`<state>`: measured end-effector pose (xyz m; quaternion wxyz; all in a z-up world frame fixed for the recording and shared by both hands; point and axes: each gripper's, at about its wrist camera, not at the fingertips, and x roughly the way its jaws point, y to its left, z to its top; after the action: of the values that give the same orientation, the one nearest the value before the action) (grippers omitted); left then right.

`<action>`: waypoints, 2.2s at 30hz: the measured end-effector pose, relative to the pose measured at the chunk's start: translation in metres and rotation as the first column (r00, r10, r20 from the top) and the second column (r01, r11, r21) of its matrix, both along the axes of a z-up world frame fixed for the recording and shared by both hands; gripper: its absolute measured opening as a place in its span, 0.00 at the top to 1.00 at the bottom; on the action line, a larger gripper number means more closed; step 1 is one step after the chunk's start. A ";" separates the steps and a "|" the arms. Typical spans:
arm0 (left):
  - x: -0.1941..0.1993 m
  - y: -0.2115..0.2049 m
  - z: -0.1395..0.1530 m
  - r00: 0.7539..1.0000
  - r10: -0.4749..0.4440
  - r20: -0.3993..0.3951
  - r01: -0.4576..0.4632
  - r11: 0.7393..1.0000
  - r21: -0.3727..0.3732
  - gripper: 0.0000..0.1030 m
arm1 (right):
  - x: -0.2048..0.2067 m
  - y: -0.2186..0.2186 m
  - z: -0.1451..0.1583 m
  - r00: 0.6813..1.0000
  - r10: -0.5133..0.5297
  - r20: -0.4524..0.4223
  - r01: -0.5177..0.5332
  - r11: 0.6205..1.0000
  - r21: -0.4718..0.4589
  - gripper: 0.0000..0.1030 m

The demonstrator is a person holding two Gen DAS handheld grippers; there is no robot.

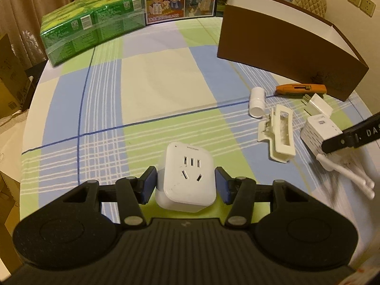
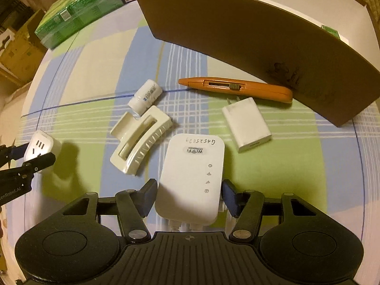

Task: Organize rigid objects
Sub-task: 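Grasp the white WiFi extender with the right tool while the left tool holds the socket, then carry the socket with the left tool while the right tool carries the extender to the brown box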

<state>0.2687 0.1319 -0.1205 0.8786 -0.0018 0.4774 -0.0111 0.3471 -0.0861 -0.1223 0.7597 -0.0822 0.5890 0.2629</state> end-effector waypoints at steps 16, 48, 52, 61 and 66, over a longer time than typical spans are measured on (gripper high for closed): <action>-0.002 -0.021 0.003 1.000 -0.015 -0.016 0.015 1.000 0.008 0.52 | 0.002 0.011 -0.008 0.998 -0.001 0.055 0.003 1.000 -0.029 0.46; 0.077 -0.104 0.091 0.970 -0.183 0.158 0.177 0.983 0.053 0.52 | 0.016 -0.061 0.098 0.983 -0.070 0.168 0.026 0.968 0.251 0.48; 0.110 -0.117 0.109 0.959 -0.207 0.195 0.196 0.978 0.075 0.52 | 0.037 -0.065 0.115 0.974 -0.079 0.211 0.021 0.963 0.267 0.48; 0.191 -0.142 0.126 0.946 -0.244 0.212 0.228 0.969 0.097 0.52 | 0.108 -0.075 0.142 0.951 -0.156 0.266 0.072 0.951 0.302 0.48; 0.234 -0.149 0.114 0.951 -0.259 0.166 0.244 0.964 0.107 0.52 | 0.152 -0.084 0.138 0.941 -0.219 0.260 0.137 0.944 0.300 0.48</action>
<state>0.5022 -0.0175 -0.0067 0.9085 0.0975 0.3931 -0.1028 0.4994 -0.1706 0.0156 0.8623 0.0415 0.4339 0.2577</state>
